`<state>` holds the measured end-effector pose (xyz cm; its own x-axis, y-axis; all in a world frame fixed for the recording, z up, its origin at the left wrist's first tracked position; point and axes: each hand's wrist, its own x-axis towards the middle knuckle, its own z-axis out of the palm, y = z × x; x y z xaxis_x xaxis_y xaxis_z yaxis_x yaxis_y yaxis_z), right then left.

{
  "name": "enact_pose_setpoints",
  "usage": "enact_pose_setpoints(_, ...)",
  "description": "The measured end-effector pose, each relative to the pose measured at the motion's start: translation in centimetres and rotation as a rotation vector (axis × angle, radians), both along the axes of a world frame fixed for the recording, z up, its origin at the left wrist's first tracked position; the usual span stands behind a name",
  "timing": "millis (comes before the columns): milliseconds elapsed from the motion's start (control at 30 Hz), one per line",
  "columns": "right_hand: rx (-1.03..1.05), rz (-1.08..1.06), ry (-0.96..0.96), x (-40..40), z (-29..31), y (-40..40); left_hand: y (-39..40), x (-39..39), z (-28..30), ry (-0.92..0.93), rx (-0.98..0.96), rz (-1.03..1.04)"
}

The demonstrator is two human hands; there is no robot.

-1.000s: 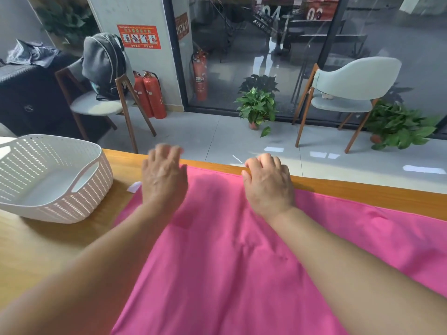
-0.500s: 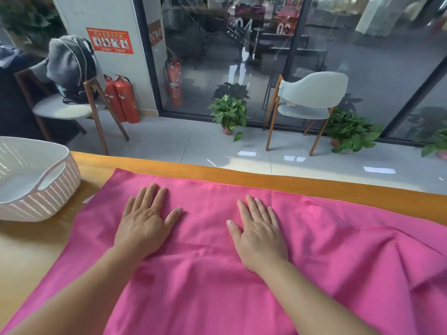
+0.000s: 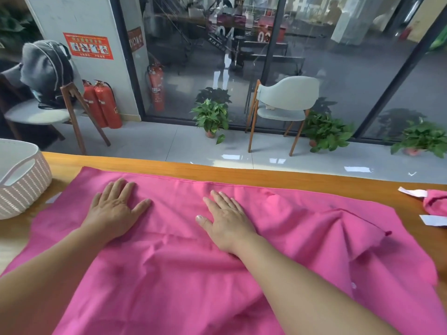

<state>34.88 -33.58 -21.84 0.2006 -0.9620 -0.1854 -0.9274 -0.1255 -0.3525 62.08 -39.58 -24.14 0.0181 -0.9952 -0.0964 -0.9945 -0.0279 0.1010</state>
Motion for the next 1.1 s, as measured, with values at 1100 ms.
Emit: enact_pose_setpoints(1100, 0.151, -0.663, -0.319, -28.9, 6.6, 8.2, 5.0, -34.4, 8.9, 0.149, 0.459, -0.66)
